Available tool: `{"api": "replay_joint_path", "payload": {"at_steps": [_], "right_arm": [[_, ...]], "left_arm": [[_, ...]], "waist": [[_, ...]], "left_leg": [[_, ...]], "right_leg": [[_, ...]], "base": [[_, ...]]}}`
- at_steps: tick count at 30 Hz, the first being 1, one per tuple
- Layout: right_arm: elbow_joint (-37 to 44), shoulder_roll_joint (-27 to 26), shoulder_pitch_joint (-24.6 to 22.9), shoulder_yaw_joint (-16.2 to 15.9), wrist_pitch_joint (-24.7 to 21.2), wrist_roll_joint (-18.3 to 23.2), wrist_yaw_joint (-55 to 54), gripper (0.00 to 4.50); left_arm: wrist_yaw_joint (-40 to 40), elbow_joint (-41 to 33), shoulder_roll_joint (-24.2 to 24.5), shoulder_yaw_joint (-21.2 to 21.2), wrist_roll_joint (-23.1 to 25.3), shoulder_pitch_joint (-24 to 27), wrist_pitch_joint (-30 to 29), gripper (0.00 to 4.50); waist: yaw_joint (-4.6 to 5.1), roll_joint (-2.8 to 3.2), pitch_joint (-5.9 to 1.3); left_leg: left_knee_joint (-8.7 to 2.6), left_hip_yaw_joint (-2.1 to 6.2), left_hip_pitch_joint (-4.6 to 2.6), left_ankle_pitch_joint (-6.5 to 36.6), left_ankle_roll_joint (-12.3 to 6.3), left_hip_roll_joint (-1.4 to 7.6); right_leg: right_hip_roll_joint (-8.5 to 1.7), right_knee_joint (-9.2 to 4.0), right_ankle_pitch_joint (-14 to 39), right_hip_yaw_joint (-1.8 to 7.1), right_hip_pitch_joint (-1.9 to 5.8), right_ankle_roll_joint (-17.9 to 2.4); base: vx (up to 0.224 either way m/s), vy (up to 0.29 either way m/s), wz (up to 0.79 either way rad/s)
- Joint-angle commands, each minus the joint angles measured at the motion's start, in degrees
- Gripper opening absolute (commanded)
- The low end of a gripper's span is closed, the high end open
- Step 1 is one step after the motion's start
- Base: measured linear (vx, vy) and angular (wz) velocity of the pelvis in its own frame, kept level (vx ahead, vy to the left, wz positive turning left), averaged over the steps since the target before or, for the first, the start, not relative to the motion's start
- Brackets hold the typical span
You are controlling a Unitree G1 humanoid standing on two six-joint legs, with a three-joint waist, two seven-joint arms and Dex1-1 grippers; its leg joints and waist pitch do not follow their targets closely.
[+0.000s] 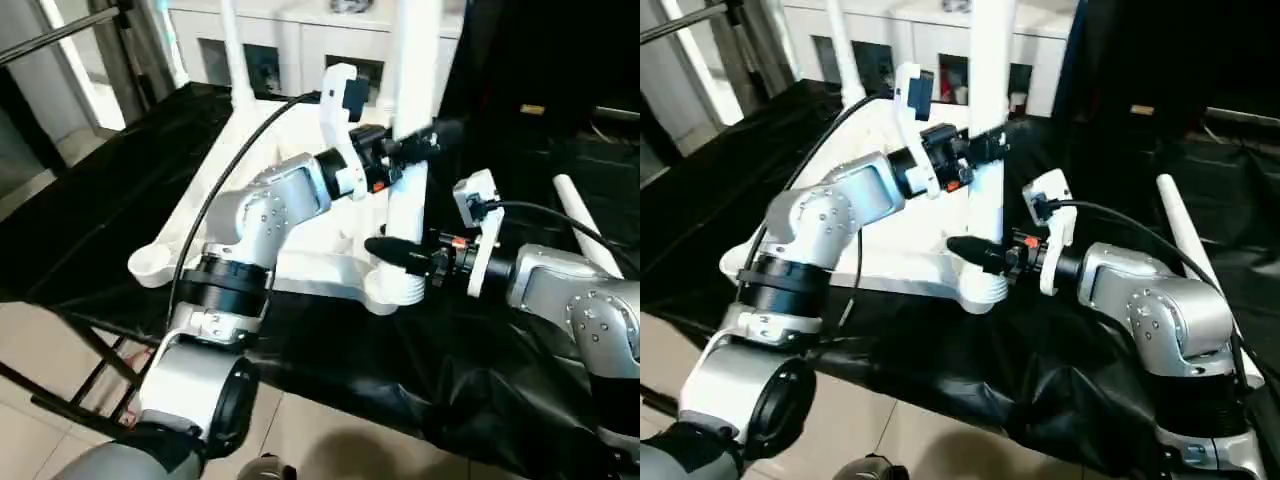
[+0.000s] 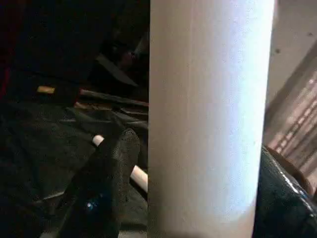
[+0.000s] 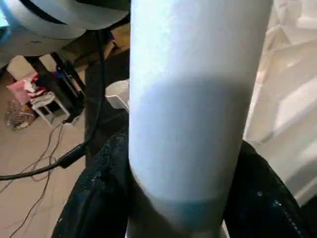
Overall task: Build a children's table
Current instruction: Pick table leg
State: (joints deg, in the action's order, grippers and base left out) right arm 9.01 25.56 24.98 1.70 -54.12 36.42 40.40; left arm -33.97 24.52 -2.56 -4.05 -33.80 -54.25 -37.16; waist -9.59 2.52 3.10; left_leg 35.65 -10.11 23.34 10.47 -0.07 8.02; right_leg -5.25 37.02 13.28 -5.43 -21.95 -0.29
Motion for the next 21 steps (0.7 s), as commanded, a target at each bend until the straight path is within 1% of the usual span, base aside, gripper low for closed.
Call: {"api": "replay_joint_path", "payload": {"at_steps": [1,2,5,7,9,10,11,12,14,15,16,17,18,20,21], "right_arm": [[1.6,-0.2,1.3,-1.1,1.4,0.5,0.8,1.93],[1.6,-0.2,1.4,-1.1,1.5,0.3,0.7,1.93],[1.6,-0.3,1.5,-1.2,1.6,0.2,0.5,1.93],[1.8,-0.6,1.8,-1.5,1.8,-0.2,-0.1,1.93],[1.9,-0.7,1.9,-1.8,2.0,-0.7,-0.3,1.93],[2.0,-0.7,2.1,-2.2,2.6,-1.4,-0.4,1.93],[1.8,-1.0,2.2,-2.0,2.0,-0.8,-0.3,1.93],[1.5,-1.1,2.3,-1.7,1.5,-0.2,0.0,2.63],[1.2,-0.7,2.4,-1.3,0.8,0.6,0.8,2.63],[1.2,-0.3,2.4,-1.4,0.8,0.6,1.2,2.83],[1.1,0.3,2.5,-1.6,1.2,0.0,1.3,2.97],[1.0,0.7,2.5,-1.7,1.4,-0.5,1.4,2.97],[0.6,1.8,2.5,-1.8,1.7,-0.9,2.3,3.03],[0.6,2.8,2.4,-1.8,1.5,-0.6,3.5,3.06],[1.3,4.9,2.0,-2.0,0.8,0.3,6.5,3.06]], "left_arm": [[1.6,0.5,0.2,-1.5,0.8,-0.2,0.5,2.59],[1.7,0.3,0.0,-1.5,0.5,0.0,0.3,2.55],[2.0,-0.1,-0.3,-1.5,0.4,0.2,0.1,2.23],[2.3,-0.7,-0.9,-1.5,0.2,0.3,0.4,2.19],[2.8,-0.5,-1.1,-1.6,0.2,0.2,0.7,2.00],[2.4,-0.2,-0.9,-1.2,0.4,-0.1,0.9,1.92],[2.1,-0.1,-0.7,-0.7,0.9,-0.1,1.0,1.90],[1.2,0.0,-0.2,0.1,1.4,-0.2,0.9,1.86],[-1.0,-0.3,0.7,1.7,2.2,-0.1,0.9,1.85],[-1.9,-0.5,1.0,2.3,2.5,-0.1,0.9,1.84],[-3.4,-1.0,1.4,2.8,2.2,-0.1,0.5,1.84],[-4.3,-1.4,1.6,3.1,2.0,-0.1,0.2,1.84],[-6.4,-2.5,2.2,3.7,1.5,-0.1,-0.6,1.83],[-7.4,-3.1,2.6,4.2,1.3,-0.1,-1.0,1.83],[-9.2,-3.8,3.1,4.6,0.5,-0.2,-1.8,1.83]], "waist": [[-0.13,-1.30,-4.32],[-0.15,-1.31,-4.29],[-0.12,-1.23,-4.22],[-0.16,-1.29,-4.22],[-0.13,-1.34,-4.22],[-0.13,-1.50,-4.23],[-0.12,-1.45,-4.24],[-0.12,-1.59,-4.23],[-0.16,-1.57,-4.20],[-0.14,-1.43,-4.20],[-0.10,-1.57,-4.16],[-0.09,-1.47,-4.13],[-0.07,-1.52,-4.14],[-0.11,-1.44,-4.09],[-0.27,-1.45,-4.07]], "left_leg": [[-3.77,2.41,-1.25,3.3,-3.67,5.38],[-3.78,2.40,-1.24,3.5,-3.59,5.43],[-3.88,2.45,-1.24,4.1,-3.38,5.49],[-3.89,2.42,-1.30,4.2,-3.23,5.50],[-3.89,2.42,-1.24,4.0,-3.36,5.47],[-3.83,2.40,-1.22,3.8,-3.49,5.42],[-3.83,2.39,-1.19,3.6,-3.53,5.40],[-3.80,2.33,-1.20,3.4,-3.78,5.35],[-3.86,2.37,-1.26,3.5,-3.96,5.37],[-3.92,2.41,-1.28,3.4,-3.93,5.46],[-3.97,2.41,-1.31,3.5,-3.76,5.54],[-3.99,2.38,-1.30,3.8,-3.53,5.51],[-3.99,2.37,-1.29,4.0,-3.45,5.47],[-3.99,2.34,-1.28,4.1,-3.15,5.48],[-3.94,2.30,-1.33,4.4,-3.10,5.53]], "right_leg": [[-5.58,-4.39,-1.1,3.65,3.04,-13.7],[-5.64,-4.41,-0.8,3.69,3.03,-13.8],[-5.61,-4.50,0.0,3.69,3.01,-13.7],[-5.69,-4.53,0.1,3.72,3.01,-13.7],[-5.63,-4.45,-0.2,3.71,3.02,-13.7],[-5.65,-4.45,-0.3,3.73,3.02,-13.6],[-5.67,-4.44,-0.4,3.74,3.05,-13.5],[-5.65,-4.49,-0.3,3.75,3.02,-13.4],[-5.62,-4.59,0.5,3.72,2.95,-13.2],[-5.55,-4.52,0.7,3.72,2.89,-13.0],[-5.59,-4.55,0.9,3.74,2.88,-12.9],[-5.60,-4.52,0.9,3.78,2.83,-13.0],[-5.61,-4.50,1.1,3.75,2.88,-13.0],[-5.67,-4.55,1.5,3.78,2.93,-13.0],[-5.74,-4.58,1.7,3.82,2.97,-13.0]], "base": [[0.000,0.000,0.00],[0.000,0.000,0.00],[0.000,0.000,0.00],[0.000,0.000,0.00],[0.000,0.000,0.00],[0.000,0.000,0.00],[0.000,0.000,0.00],[0.000,0.000,0.00],[0.000,0.000,0.00],[0.000,0.000,0.00],[0.000,0.000,0.00],[0.000,0.000,0.00],[0.000,0.000,0.00],[0.000,0.000,0.00],[0.000,0.000,0.00]]}}
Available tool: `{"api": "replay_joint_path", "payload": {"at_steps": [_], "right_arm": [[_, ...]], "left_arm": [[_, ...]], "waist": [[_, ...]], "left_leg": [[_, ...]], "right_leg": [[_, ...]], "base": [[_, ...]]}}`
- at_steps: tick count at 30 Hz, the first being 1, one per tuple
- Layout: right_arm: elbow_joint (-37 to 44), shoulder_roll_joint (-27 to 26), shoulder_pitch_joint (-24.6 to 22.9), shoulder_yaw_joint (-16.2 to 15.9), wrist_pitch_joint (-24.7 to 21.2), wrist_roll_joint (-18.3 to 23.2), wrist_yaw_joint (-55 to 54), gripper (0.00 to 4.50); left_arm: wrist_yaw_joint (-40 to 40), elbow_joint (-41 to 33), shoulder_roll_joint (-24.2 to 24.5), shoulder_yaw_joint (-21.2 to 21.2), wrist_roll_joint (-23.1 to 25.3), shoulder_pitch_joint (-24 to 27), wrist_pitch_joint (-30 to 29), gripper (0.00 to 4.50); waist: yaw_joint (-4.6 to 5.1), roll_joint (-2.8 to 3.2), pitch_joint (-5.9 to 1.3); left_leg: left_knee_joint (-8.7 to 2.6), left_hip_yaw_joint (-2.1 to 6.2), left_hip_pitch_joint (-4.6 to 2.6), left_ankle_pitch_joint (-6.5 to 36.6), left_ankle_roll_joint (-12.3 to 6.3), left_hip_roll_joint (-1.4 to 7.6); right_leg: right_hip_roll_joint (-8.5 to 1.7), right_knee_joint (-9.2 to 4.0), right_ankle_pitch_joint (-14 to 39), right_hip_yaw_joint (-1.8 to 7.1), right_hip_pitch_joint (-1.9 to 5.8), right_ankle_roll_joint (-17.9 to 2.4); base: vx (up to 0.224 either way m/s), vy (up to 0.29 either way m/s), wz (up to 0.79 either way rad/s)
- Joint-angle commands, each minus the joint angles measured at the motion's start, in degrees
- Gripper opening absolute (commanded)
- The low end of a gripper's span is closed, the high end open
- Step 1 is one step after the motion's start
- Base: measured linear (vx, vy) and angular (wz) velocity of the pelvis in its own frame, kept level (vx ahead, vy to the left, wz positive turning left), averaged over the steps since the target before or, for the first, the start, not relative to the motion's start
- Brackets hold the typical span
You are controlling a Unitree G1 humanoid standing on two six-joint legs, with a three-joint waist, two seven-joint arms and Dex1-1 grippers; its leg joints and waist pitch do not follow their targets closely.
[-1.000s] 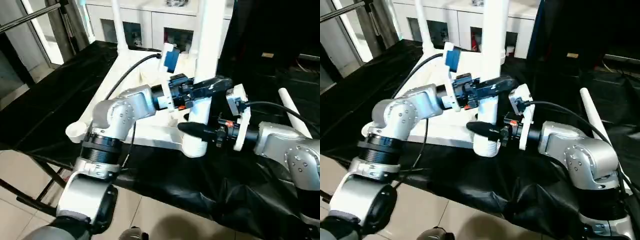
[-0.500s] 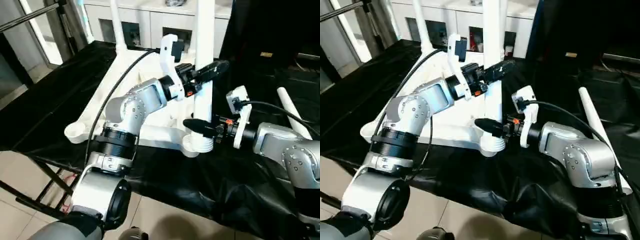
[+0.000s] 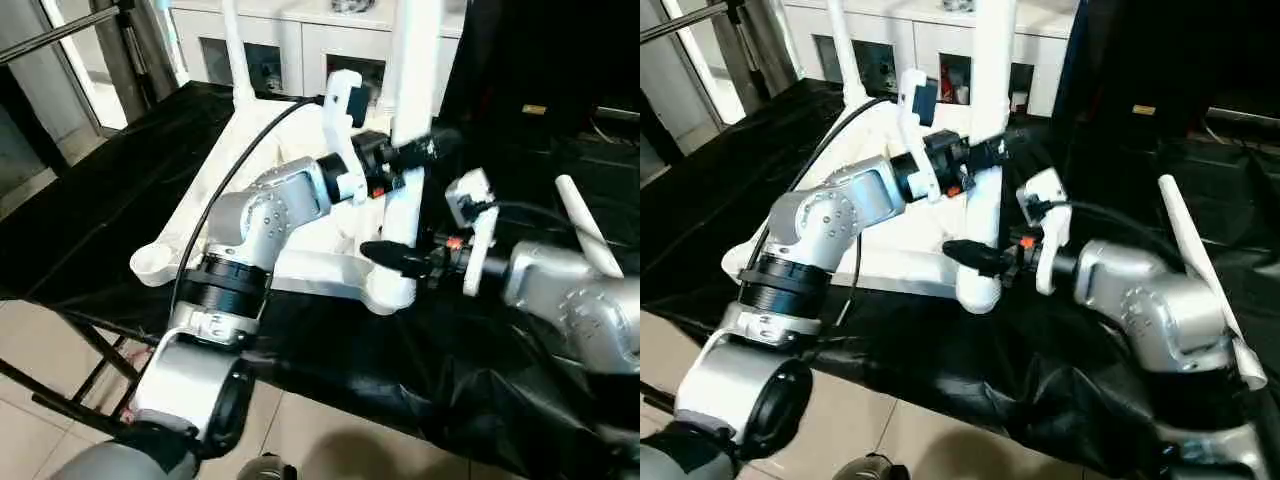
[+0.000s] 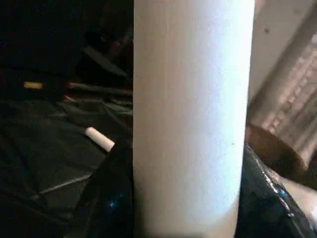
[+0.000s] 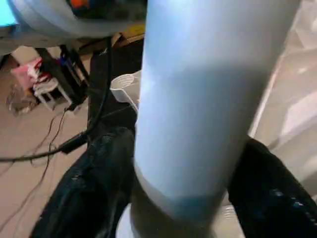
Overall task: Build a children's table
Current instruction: Pick table leg
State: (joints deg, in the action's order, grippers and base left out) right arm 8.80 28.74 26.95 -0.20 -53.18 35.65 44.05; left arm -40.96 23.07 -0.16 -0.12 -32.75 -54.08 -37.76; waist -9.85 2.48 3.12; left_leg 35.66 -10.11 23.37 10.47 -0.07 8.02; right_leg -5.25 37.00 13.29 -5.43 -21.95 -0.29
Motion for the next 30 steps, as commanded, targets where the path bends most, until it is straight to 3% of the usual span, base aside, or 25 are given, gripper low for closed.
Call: {"api": "replay_joint_path", "payload": {"at_steps": [1,4,8,29,30], "right_arm": [[1.6,1.9,-0.1,-0.2,-0.2,1.2,3.1,3.06],[1.6,3.1,-0.4,0.1,-0.6,2.0,5.0,3.06],[1.6,4.3,-1.0,-0.7,-0.8,2.2,6.4,3.06],[0.9,3.5,-0.9,-2.0,-0.6,2.4,7.4,3.06],[0.9,3.5,-0.9,-2.0,-0.7,2.5,7.3,2.89]], "left_arm": [[-2.4,-2.5,0.7,0.7,-0.7,-0.4,-1.3,1.83],[-6.1,-4.0,1.5,1.6,-2.2,-0.2,-2.5,1.83],[-7.4,-5.0,1.3,1.4,-3.4,-0.2,-3.3,1.83],[-8.4,-6.9,0.9,0.8,-5.0,0.3,-5.5,1.83],[-8.4,-6.9,0.9,0.7,-5.0,0.3,-5.5,1.83]], "waist": [[-0.01,-1.41,-4.10],[-0.02,-1.33,-4.20],[-0.01,-1.36,-4.14],[0.00,-1.41,-4.19],[0.00,-1.43,-4.19]], "left_leg": [[-3.95,2.30,-1.35,4.4,-3.10,5.53],[-3.85,2.35,-1.27,3.4,-3.88,5.55],[-3.81,2.32,-1.28,4.2,-4.01,5.58],[-3.77,2.34,-1.25,3.5,-4.14,5.55],[-3.75,2.33,-1.25,3.7,-4.08,5.52]], "right_leg": [[-5.74,-4.55,1.7,3.83,2.97,-13.0],[-5.68,-4.23,-0.6,3.74,2.92,-13.9],[-5.79,-4.44,0.9,3.74,3.00,-14.4],[-5.64,-4.44,1.1,3.72,2.94,-14.2],[-5.67,-4.46,1.1,3.73,2.97,-14.2]], "base": [[0.000,0.000,0.00],[0.000,0.000,0.00],[0.000,0.000,0.00],[0.000,0.000,0.00],[0.000,0.000,0.00]]}}
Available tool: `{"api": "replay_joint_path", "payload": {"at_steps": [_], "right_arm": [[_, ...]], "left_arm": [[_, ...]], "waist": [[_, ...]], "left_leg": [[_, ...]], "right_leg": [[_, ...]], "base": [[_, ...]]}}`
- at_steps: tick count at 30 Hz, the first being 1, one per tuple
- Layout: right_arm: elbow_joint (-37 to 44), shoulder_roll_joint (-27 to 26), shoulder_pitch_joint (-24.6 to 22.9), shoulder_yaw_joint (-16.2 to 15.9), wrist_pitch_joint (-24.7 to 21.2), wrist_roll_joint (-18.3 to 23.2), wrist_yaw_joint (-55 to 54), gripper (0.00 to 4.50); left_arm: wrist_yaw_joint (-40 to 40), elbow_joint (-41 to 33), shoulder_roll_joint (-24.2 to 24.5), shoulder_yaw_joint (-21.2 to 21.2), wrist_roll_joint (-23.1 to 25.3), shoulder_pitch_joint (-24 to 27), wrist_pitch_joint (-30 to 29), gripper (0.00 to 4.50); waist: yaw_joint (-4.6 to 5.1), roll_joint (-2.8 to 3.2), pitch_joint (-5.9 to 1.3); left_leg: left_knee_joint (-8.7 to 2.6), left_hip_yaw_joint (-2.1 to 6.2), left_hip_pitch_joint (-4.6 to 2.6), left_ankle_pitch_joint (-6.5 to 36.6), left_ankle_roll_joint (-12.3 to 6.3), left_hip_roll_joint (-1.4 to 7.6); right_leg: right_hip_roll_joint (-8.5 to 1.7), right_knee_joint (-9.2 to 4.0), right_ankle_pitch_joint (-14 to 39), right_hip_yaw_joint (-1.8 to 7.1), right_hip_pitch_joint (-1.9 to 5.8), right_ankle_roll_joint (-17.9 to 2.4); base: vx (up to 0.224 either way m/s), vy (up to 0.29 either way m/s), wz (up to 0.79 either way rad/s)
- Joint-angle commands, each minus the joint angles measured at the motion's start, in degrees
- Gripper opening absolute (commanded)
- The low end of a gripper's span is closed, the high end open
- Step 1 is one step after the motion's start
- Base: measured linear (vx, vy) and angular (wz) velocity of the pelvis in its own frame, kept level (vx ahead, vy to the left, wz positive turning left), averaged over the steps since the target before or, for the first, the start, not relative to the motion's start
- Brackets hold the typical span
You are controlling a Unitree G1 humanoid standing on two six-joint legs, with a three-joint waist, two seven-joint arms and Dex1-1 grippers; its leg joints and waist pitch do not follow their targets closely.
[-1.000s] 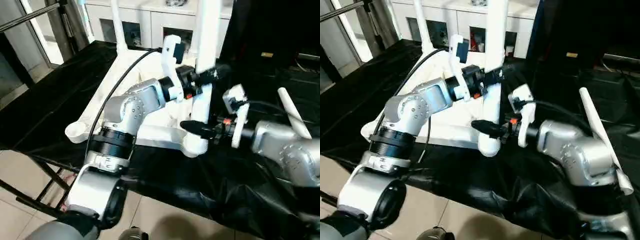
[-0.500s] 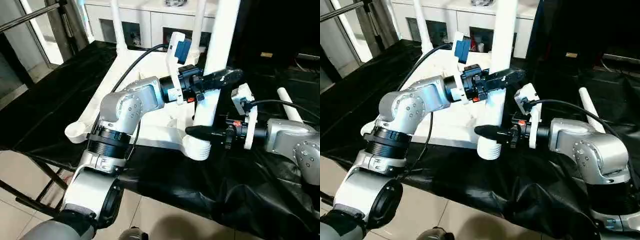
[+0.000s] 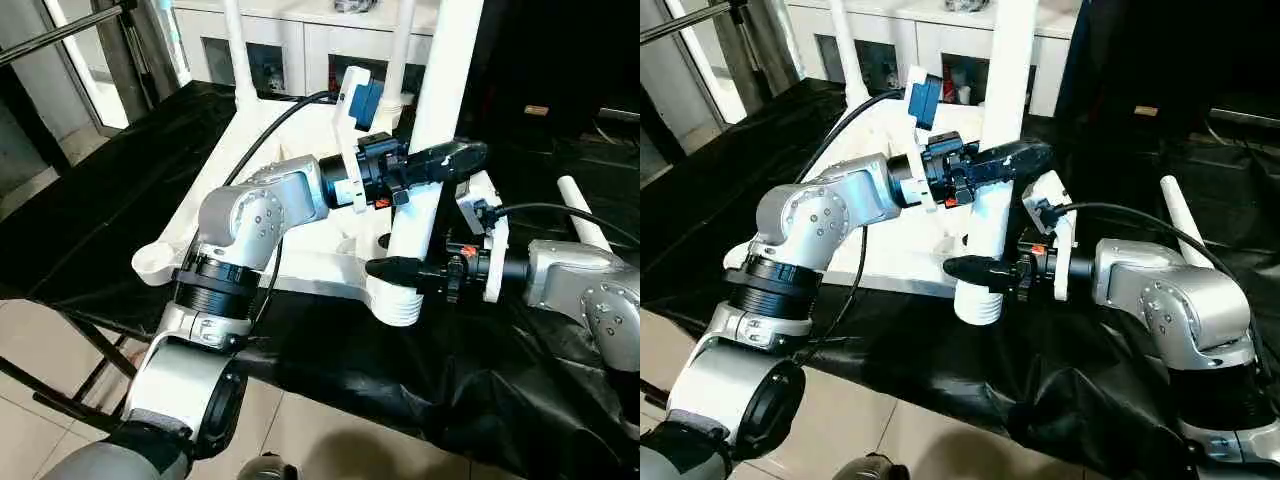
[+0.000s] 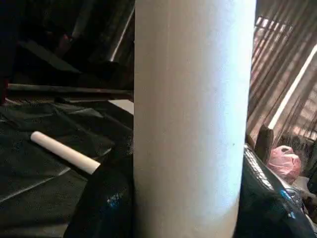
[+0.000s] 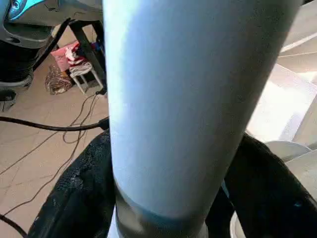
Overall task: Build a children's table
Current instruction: Pick table leg
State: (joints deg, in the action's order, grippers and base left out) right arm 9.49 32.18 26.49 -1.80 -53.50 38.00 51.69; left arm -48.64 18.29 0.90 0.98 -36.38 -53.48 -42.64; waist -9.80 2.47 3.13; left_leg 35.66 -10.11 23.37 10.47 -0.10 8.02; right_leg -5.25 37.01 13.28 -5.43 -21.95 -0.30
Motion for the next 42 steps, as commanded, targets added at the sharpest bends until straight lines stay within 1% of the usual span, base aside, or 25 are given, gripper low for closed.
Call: {"api": "replay_joint_path", "payload": {"at_steps": [1,3,4,6,8,9,10,13,19,22,23,28,29,30,31,32,33,36,37,38,39,40,41,42], "right_arm": [[0.2,0.0,-0.5,-0.4,-0.4,0.2,-0.3,2.89],[0.2,-0.2,-0.7,-0.3,-0.6,0.4,-0.4,2.61],[0.2,-0.3,-0.7,-0.3,-0.7,0.4,-0.4,2.61],[0.2,-0.4,-0.9,-0.2,-0.7,0.5,-0.5,2.43],[0.2,-0.5,-1.0,-0.2,-0.8,0.6,-0.6,2.17],[0.2,-0.5,-1.0,-0.2,-0.8,0.6,-0.7,2.17],[0.2,-0.5,-1.1,-0.1,-0.9,0.6,-0.7,2.01],[0.0,-0.9,-1.3,0.0,-1.0,0.7,-1.3,1.94],[-0.3,-1.8,-1.5,0.5,-1.4,1.2,-2.7,1.92],[-0.3,-1.9,-1.6,0.5,-1.4,1.2,-2.8,1.91],[-0.3,-2.0,-1.7,0.4,-1.3,1.1,-2.9,1.91],[-0.1,-2.3,-1.8,0.4,-0.8,0.9,-3.2,1.91],[-0.1,-2.4,-1.8,0.4,-0.7,0.9,-3.2,1.91],[0.0,-2.4,-1.9,0.4,-0.5,0.8,-3.3,1.91],[0.0,-2.5,-1.9,0.4,-0.4,0.7,-3.3,1.91],[0.1,-2.5,-2.0,0.4,-0.3,0.7,-3.3,1.91],[0.2,-2.5,-2.1,0.4,-0.2,0.8,-3.3,1.91],[0.3,-2.5,-2.1,0.3,0.1,0.8,-3.3,1.91],[0.3,-2.5,-2.2,0.3,0.1,0.7,-3.3,1.91],[0.3,-2.5,-2.2,0.3,0.1,0.7,-3.3,1.91],[0.4,-2.6,-2.2,0.3,0.2,0.7,-3.4,1.91],[0.4,-2.7,-2.2,0.3,0.4,0.7,-3.5,1.91],[0.4,-2.9,-2.3,0.4,0.5,0.7,-3.7,1.91],[0.4,-3.1,-2.3,0.4,0.6,0.7,-3.9,1.91]], "left_arm": [[-0.7,-2.1,-0.2,-0.4,-1.4,-0.3,-0.6,1.83],[-0.7,-2.0,-0.2,-0.5,-1.4,-0.4,-0.5,1.83],[-0.7,-1.9,-0.2,-0.6,-1.3,-0.5,-0.4,1.83],[-0.7,-1.6,0.0,-0.7,-1.2,-0.6,-0.3,1.83],[-0.6,-1.5,0.0,-0.8,-1.1,-0.7,-0.1,1.83],[-0.5,-1.4,0.0,-0.9,-1.1,-0.8,-0.1,1.83],[-0.5,-1.3,0.0,-1.0,-1.1,-0.8,0.0,1.83],[-0.4,-1.1,0.0,-1.3,-1.1,-1.0,0.3,1.83],[0.7,-1.3,-0.2,-2.8,-1.7,-0.9,1.0,1.83],[0.8,-1.3,-0.2,-3.0,-1.8,-0.8,0.9,1.83],[0.8,-1.4,-0.2,-3.1,-1.9,-0.8,0.8,1.83],[1.5,-1.0,-0.1,-3.2,-1.3,-0.9,1.6,1.83],[1.8,-0.7,-0.3,-3.5,-1.3,-1.1,1.7,2.18],[1.9,-0.4,-0.4,-3.8,-1.3,-1.2,1.8,2.39],[2.0,-0.1,-0.5,-4.0,-1.4,-1.3,1.7,2.53],[1.6,-0.1,-0.5,-3.8,-1.1,-1.3,2.3,2.53],[1.6,0.0,-0.5,-3.6,-0.7,-1.3,2.9,2.71],[1.3,-0.1,-0.7,-2.7,1.1,-1.3,6.1,2.80],[1.5,-0.2,-0.9,-2.5,1.7,-1.3,7.1,2.80],[1.5,-0.2,-0.9,-2.5,1.7,-1.3,7.2,2.80],[1.8,-0.4,-1.5,-2.8,1.8,-1.4,9.0,2.80],[2.8,-0.5,-2.5,-4.1,1.1,-1.8,10.3,2.80],[5.2,-0.5,-4.2,-6.5,-0.3,-2.6,12.0,2.80],[7.3,-0.3,-5.5,-8.5,-1.5,-3.4,12.7,2.80]], "waist": [[-0.06,-1.36,-4.19],[-0.03,-1.25,-4.20],[-0.03,-1.31,-4.21],[-0.05,-1.24,-4.19],[-0.05,-1.30,-4.23],[-0.08,-1.20,-4.22],[-0.05,-1.26,-4.21],[-0.06,-1.31,-4.22],[-0.03,-1.23,-4.22],[-0.03,-1.25,-4.23],[-0.05,-1.16,-4.26],[-0.06,-1.14,-4.23],[-0.07,-1.11,-4.22],[-0.07,-1.11,-4.21],[-0.05,-1.11,-4.24],[-0.05,-1.04,-4.24],[-0.07,-1.10,-4.24],[-0.03,-1.14,-4.29],[-0.06,-1.06,-4.24],[-0.06,-1.10,-4.22],[-0.07,-1.08,-4.23],[-0.04,-1.10,-4.25],[-0.03,-1.05,-4.23],[-0.04,-1.16,-4.29]], "left_leg": [[-3.78,2.36,-1.25,3.6,-4.06,5.53],[-3.80,2.38,-1.31,3.9,-4.05,5.58],[-3.80,2.36,-1.33,4.0,-4.00,5.58],[-3.79,2.35,-1.30,4.1,-3.88,5.53],[-3.82,2.38,-1.33,4.1,-3.73,5.58],[-3.83,2.39,-1.32,4.0,-3.74,5.57],[-3.84,2.40,-1.33,4.0,-3.77,5.60],[-3.80,2.37,-1.24,3.9,-3.78,5.51],[-3.85,2.39,-1.32,4.0,-3.68,5.60],[-3.82,2.37,-1.30,4.0,-3.77,5.54],[-3.81,2.38,-1.31,3.9,-3.74,5.54],[-3.86,2.39,-1.33,4.4,-3.36,5.57],[-3.86,2.40,-1.32,4.4,-3.34,5.56],[-3.88,2.38,-1.33,4.4,-3.35,5.55],[-3.86,2.41,-1.34,4.3,-3.30,5.59],[-3.88,2.43,-1.35,4.2,-3.30,5.58],[-3.86,2.43,-1.26,4.1,-3.38,5.55],[-3.88,2.44,-1.30,4.4,-3.46,5.57],[-3.89,2.46,-1.24,4.5,-3.46,5.57],[-3.90,2.45,-1.22,4.6,-3.48,5.54],[-3.89,2.48,-1.23,4.7,-3.46,5.57],[-3.90,2.46,-1.27,4.6,-3.45,5.61],[-3.88,2.47,-1.23,4.7,-3.48,5.69],[-3.76,2.49,-1.16,4.8,-3.38,5.72]], "right_leg": [[-5.60,-4.42,1.1,3.70,2.95,-14.2],[-5.62,-4.42,1.1,3.71,2.93,-14.3],[-5.62,-4.42,1.0,3.74,2.93,-14.4],[-5.67,-4.49,1.1,3.75,2.95,-14.4],[-5.67,-4.44,1.0,3.73,2.97,-14.3],[-5.63,-4.40,0.8,3.72,2.95,-14.3],[-5.62,-4.40,0.6,3.73,2.93,-14.4],[-5.68,-4.38,0.4,3.74,3.00,-14.4],[-5.65,-4.38,0.6,3.72,2.94,-14.5],[-5.66,-4.36,0.3,3.72,2.97,-14.6],[-5.67,-4.35,0.2,3.72,2.98,-14.6],[-5.69,-4.41,0.5,3.74,2.96,-14.4],[-5.69,-4.41,0.4,3.75,2.96,-14.4],[-5.67,-4.43,0.4,3.73,2.96,-14.4],[-5.68,-4.39,0.2,3.75,2.95,-14.4],[-5.64,-4.38,0.0,3.70,2.95,-14.5],[-5.69,-4.47,-0.1,3.70,3.03,-14.6],[-5.70,-4.42,-0.3,3.73,3.05,-14.2],[-5.72,-4.45,-0.1,3.75,3.06,-14.2],[-5.73,-4.55,0.0,3.75,3.07,-14.1],[-5.74,-4.59,0.1,3.75,3.09,-14.0],[-5.70,-4.44,-0.1,3.74,3.08,-14.0],[-5.74,-4.43,-0.3,3.73,3.10,-14.4],[-5.88,-4.32,-1.3,3.69,3.26,-15.1]], "base": [[0.000,0.000,0.00],[0.000,0.000,0.00],[0.000,0.000,0.00],[0.000,0.000,0.00],[0.000,0.000,0.00],[0.000,0.000,0.00],[0.000,0.000,0.00],[0.000,0.000,0.00],[0.000,0.000,0.00],[0.000,0.000,0.00],[0.000,0.000,0.00],[0.000,0.000,0.00],[0.000,0.000,0.00],[0.000,0.000,0.00],[0.000,0.000,0.00],[0.000,0.000,0.00],[0.000,0.000,0.00],[0.000,0.000,0.00],[0.000,0.000,0.00],[0.000,0.000,0.00],[0.000,0.000,0.00],[0.000,0.000,0.00],[0.000,0.000,0.00],[0.000,0.000,0.00]]}}
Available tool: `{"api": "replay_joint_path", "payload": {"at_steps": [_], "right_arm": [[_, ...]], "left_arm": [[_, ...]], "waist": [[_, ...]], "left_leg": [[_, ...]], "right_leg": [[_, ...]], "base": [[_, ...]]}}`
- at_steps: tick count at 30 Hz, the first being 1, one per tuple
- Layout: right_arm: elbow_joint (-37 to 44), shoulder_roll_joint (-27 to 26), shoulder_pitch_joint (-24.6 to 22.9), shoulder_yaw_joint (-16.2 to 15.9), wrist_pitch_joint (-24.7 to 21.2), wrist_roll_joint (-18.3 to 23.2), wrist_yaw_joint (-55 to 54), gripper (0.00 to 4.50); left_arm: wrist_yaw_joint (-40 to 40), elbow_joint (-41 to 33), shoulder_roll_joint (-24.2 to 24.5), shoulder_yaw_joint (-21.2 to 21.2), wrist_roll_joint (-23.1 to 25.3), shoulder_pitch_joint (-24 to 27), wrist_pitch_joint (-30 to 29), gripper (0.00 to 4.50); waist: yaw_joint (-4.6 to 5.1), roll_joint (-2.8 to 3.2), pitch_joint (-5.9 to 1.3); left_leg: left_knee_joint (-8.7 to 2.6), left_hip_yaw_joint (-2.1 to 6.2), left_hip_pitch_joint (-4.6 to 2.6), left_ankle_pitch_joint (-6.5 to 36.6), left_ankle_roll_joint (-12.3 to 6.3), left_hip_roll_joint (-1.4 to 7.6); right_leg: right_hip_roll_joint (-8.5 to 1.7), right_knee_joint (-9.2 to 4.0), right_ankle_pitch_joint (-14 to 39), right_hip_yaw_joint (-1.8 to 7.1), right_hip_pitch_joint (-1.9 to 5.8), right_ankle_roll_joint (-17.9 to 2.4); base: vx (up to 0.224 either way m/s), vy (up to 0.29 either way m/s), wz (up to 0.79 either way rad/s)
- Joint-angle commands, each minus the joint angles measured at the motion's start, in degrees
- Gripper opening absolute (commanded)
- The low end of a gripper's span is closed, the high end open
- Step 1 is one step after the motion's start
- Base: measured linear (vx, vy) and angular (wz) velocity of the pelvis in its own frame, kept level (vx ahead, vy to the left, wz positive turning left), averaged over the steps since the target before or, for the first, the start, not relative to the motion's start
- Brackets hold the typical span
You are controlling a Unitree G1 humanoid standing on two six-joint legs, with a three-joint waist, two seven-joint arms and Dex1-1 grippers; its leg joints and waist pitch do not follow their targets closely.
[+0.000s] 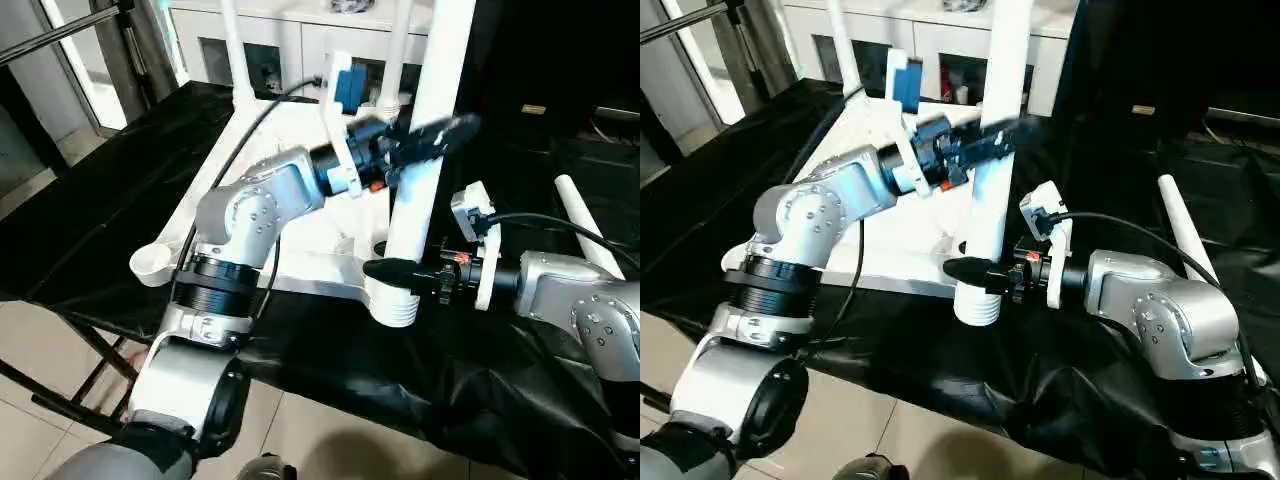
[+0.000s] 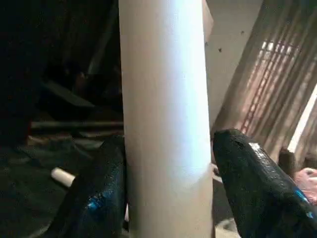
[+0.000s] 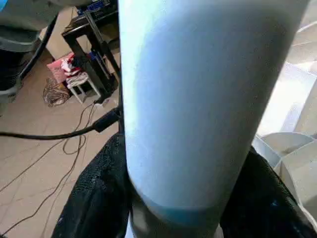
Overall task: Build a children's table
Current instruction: Pick table leg
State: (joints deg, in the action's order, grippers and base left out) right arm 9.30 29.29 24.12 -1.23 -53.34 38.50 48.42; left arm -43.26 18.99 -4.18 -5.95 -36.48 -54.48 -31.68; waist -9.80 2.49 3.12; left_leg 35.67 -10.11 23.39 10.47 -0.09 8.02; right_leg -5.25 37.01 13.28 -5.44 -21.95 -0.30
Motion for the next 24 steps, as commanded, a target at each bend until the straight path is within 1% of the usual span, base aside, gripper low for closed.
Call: {"api": "replay_joint_path", "payload": {"at_steps": [1,2,3,4,6,7,8,9,10,11,12,13,14,15,16,17,18,19,20,21,22,23,24], "right_arm": [[0.6,-0.4,0.1,-0.1,0.6,0.3,-0.8,1.91],[0.6,-0.7,0.0,0.0,0.9,0.2,-1.0,1.91],[0.6,-0.8,0.0,0.0,1.0,0.2,-1.1,1.91],[0.4,-1.6,0.1,0.5,1.4,0.2,-1.7,1.91],[-0.2,-2.8,0.4,1.7,2.3,0.2,-2.8,1.91],[-0.2,-2.8,0.4,1.7,2.3,0.2,-2.8,1.91],[-1.0,-4.0,0.8,3.0,2.9,0.2,-4.5,1.91],[-1.1,-4.1,0.8,3.1,3.0,0.2,-4.6,1.91],[-1.6,-4.7,0.9,3.9,3.7,-0.2,-6.0,1.91],[-2.1,-5.5,0.9,4.8,4.6,-0.8,-7.6,1.91],[-2.4,-6.0,0.8,5.3,5.2,-1.2,-8.5,1.91],[-2.5,-6.2,0.8,5.5,5.5,-1.4,-9.0,1.91],[-3.3,-7.0,0.6,6.2,7.0,-2.8,-11.4,1.91],[-4.6,-7.4,0.4,6.6,9.1,-5.2,-14.2,1.91],[-5.2,-7.6,0.4,6.7,10.2,-6.5,-15.5,1.91],[-5.4,-7.6,0.3,6.7,10.5,-7.0,-16.0,1.91],[-6.0,-7.7,0.3,6.8,11.4,-8.0,-17.1,1.91],[-6.7,-8.0,-0.1,7.4,12.9,-9.3,-18.8,1.91],[-7.1,-8.3,-0.5,7.9,13.7,-10.0,-20.1,1.91],[-7.4,-8.5,-0.8,8.3,14.5,-10.6,-21.2,1.91],[-7.8,-8.8,-1.8,8.3,16.9,-12.9,-23.7,1.91],[-7.8,-8.9,-1.9,8.3,17.0,-13.1,-23.8,1.91],[-7.8,-8.9,-1.9,8.3,17.0,-13.1,-23.8,1.91]], "left_arm": [[4.3,-0.5,-1.6,-3.7,-2.9,-3.4,2.0,2.80],[5.6,0.1,-2.4,-5.5,-4.0,-4.3,3.1,2.80],[5.9,0.3,-2.7,-6.0,-4.3,-4.6,3.5,2.80],[7.5,1.9,-3.2,-8.4,-6.1,-6.0,5.0,2.80],[9.8,4.5,-3.5,-12.0,-8.9,-7.9,7.1,2.80],[9.8,4.5,-3.5,-12.0,-8.9,-7.9,7.1,2.80],[12.0,6.8,-3.0,-15.2,-11.3,-9.3,8.8,2.80],[12.1,7.0,-3.0,-15.4,-11.5,-9.3,8.9,2.80],[12.2,7.8,-2.3,-16.1,-11.2,-9.4,9.7,2.80],[11.8,8.6,-0.7,-14.2,-7.1,-8.5,10.5,2.80],[11.5,9.1,0.3,-12.7,-4.3,-7.9,10.9,2.80],[11.3,9.3,0.9,-11.9,-2.7,-7.6,11.2,2.80],[10.3,10.3,3.4,-6.8,3.9,-5.7,12.4,2.80],[8.7,11.7,6.7,-0.1,10.9,-3.5,13.8,2.80],[7.9,12.4,8.2,3.1,14.0,-2.4,14.5,2.80],[7.7,12.7,8.8,4.2,15.1,-2.1,14.7,2.80],[7.0,13.3,10.0,6.8,17.4,-1.3,15.2,2.80],[3.9,14.0,12.3,11.4,20.7,0.6,17.1,2.80],[1.0,14.4,13.8,14.1,22.6,2.1,18.7,2.80],[-1.4,14.8,15.1,16.5,24.2,3.4,20.1,2.80],[-7.7,16.0,18.3,22.3,28.6,6.2,23.6,2.80],[-8.0,16.1,18.5,22.6,28.8,6.3,23.8,2.80],[-8.0,16.1,18.5,22.6,28.8,6.3,23.8,2.80]], "waist": [[-0.04,-1.25,-4.34],[-0.15,-1.34,-4.32],[-0.21,-1.35,-4.27],[-0.22,-1.26,-4.24],[-0.07,-1.36,-4.21],[0.04,-1.37,-4.24],[0.11,-1.42,-4.22],[0.07,-1.30,-4.27],[0.02,-1.37,-4.29],[0.06,-1.34,-4.30],[0.10,-1.30,-4.40],[0.10,-1.26,-4.37],[0.09,-1.24,-4.37],[0.19,-1.35,-4.33],[0.25,-1.19,-4.32],[0.10,-1.04,-4.39],[0.22,-0.90,-4.38],[0.19,-1.09,-4.45],[0.31,-0.99,-4.49],[0.34,-0.88,-4.56],[0.27,-0.76,-4.66],[0.51,-0.85,-4.55],[0.72,-0.78,-4.60]], "left_leg": [[-3.70,2.48,-1.18,4.7,-3.68,5.64],[-3.61,2.45,-1.11,4.2,-4.09,5.50],[-3.60,2.45,-1.11,4.1,-4.30,5.45],[-3.57,2.45,-1.12,4.1,-4.54,5.39],[-3.61,2.47,-1.07,4.5,-4.36,5.24],[-3.67,2.51,-1.10,4.6,-4.39,5.32],[-3.61,2.46,-1.18,4.4,-4.48,5.27],[-3.62,2.46,-1.24,4.5,-4.40,5.29],[-3.65,2.53,-1.27,4.2,-4.34,5.43],[-3.70,2.52,-1.26,3.9,-4.40,5.43],[-3.76,2.56,-1.38,3.3,-4.51,5.45],[-3.82,2.58,-1.42,3.3,-4.58,5.50],[-3.83,2.54,-1.39,3.2,-4.16,5.48],[-4.05,2.74,-1.30,3.1,-3.92,5.61],[-4.15,2.60,-1.46,3.2,-3.26,5.56],[-4.25,2.75,-1.61,3.3,-2.82,5.62],[-4.34,2.59,-1.77,3.9,-1.53,5.59],[-4.44,2.68,-1.63,3.7,-1.00,5.61],[-4.45,2.55,-1.61,3.7,-0.64,5.63],[-4.54,2.59,-1.62,3.5,-0.24,5.68],[-4.55,2.58,-1.77,3.5,0.12,5.66],[-4.57,2.51,-1.56,3.3,-0.04,5.57],[-4.56,2.39,-1.65,3.7,0.30,5.47]], "right_leg": [[-5.87,-4.29,-1.9,3.67,3.28,-15.5],[-5.84,-4.28,-2.2,3.67,3.25,-15.5],[-5.86,-4.37,-2.0,3.67,3.23,-15.4],[-5.76,-4.44,-1.4,3.62,3.19,-15.1],[-5.66,-4.57,-0.5,3.53,3.19,-14.9],[-5.60,-4.48,-0.5,3.52,3.22,-14.8],[-5.53,-4.51,-0.5,3.55,3.08,-14.7],[-5.55,-4.47,-0.4,3.55,3.01,-14.8],[-5.59,-4.45,-0.6,3.57,3.04,-14.6],[-5.48,-4.33,-1.0,3.57,2.96,-14.5],[-5.41,-4.23,-1.2,3.59,2.82,-13.4],[-5.44,-4.42,-1.1,3.64,2.76,-13.0],[-5.56,-4.33,-1.2,3.64,2.88,-12.9],[-5.34,-4.49,-0.2,3.79,2.56,-10.8],[-5.26,-4.38,0.4,3.82,2.50,-10.0],[-5.38,-4.51,1.1,3.77,2.40,-9.3],[-5.34,-4.58,1.6,3.77,2.42,-9.1],[-5.52,-4.52,0.8,3.80,2.56,-9.2],[-5.45,-4.33,0.4,3.81,2.60,-9.2],[-5.51,-4.22,-0.4,3.80,2.44,-9.5],[-5.59,-4.16,-1.2,3.77,2.36,-9.7],[-5.51,-4.22,-1.8,3.85,2.38,-9.6],[-5.47,-3.93,-3.0,3.80,2.44,-10.1]], "base": [[0.000,0.000,0.00],[0.000,0.000,0.00],[0.000,0.000,0.00],[0.000,0.000,0.00],[0.000,0.000,0.00],[0.000,0.000,0.00],[0.000,0.000,0.00],[0.000,0.000,0.00],[0.000,0.000,0.00],[0.000,0.000,0.00],[0.000,0.000,0.00],[0.000,0.000,0.00],[0.000,0.000,0.00],[0.000,0.000,0.00],[0.000,0.000,0.00],[0.000,0.000,0.00],[0.000,0.000,0.00],[0.000,0.000,0.00],[0.000,0.000,0.00],[0.000,0.000,0.00],[0.000,0.000,0.00],[0.000,0.000,0.00],[0.000,0.000,0.00]]}}
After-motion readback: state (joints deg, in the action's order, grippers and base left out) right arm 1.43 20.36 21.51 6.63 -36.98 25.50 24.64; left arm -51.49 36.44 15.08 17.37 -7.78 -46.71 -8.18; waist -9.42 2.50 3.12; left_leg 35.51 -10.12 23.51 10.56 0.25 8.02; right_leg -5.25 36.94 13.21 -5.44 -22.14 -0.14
